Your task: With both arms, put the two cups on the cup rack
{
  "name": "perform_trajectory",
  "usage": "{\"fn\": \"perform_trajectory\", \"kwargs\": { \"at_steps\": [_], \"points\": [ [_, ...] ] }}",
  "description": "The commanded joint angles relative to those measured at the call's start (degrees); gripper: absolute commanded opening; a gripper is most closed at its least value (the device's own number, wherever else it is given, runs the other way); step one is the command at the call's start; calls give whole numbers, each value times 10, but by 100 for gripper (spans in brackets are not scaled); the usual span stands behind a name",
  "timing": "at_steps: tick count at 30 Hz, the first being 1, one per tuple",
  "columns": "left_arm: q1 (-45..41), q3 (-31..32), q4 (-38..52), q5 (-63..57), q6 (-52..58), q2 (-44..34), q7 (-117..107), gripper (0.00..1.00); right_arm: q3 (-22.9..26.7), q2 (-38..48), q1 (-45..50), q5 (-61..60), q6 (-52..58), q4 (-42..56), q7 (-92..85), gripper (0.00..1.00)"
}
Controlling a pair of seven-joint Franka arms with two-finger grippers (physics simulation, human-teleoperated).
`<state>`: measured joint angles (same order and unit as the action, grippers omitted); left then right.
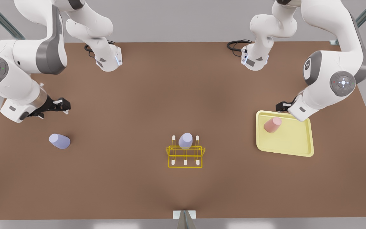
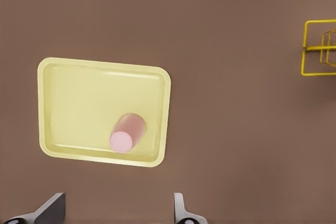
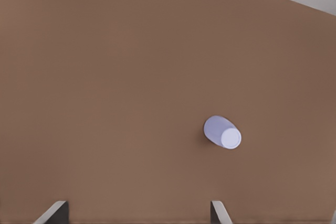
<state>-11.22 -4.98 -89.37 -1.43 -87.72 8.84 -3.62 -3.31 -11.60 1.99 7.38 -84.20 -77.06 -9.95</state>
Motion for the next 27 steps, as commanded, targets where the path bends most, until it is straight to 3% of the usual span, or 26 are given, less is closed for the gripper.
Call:
{"fn": "perform_trajectory", "kwargs": {
  "at_steps": [1,3,6,10,16,19,20,21,27],
  "points": [
    [-1,1,-1,-1,-4,-1,-2,100,1,-3,3,1,6,-2,-2,100],
    [-1,0,-18,0,-16,-1,0,100,2,-23,2,3,5,5,-4,100],
    [2,-9,-208,-2,-273,16,48,100,60,-131,-9,10,-71,35,-13,100],
    [14,-27,-268,-3,-362,27,121,100,76,-197,-77,-12,-143,34,-16,100],
    [23,-39,-304,-12,-425,41,129,100,75,-220,-119,-79,-294,-25,-104,100],
    [26,-42,-305,6,-426,62,130,100,74,-222,-119,-90,-287,-34,-112,100],
    [26,-42,-305,7,-426,62,130,100,76,-218,-127,-178,-288,-48,-108,100],
    [26,-42,-306,7,-425,66,130,100,76,-218,-129,-187,-296,-52,-100,100],
    [25,-42,-323,7,-426,86,130,100,88,-216,-140,-144,-309,-91,-96,100]
  ]
}}
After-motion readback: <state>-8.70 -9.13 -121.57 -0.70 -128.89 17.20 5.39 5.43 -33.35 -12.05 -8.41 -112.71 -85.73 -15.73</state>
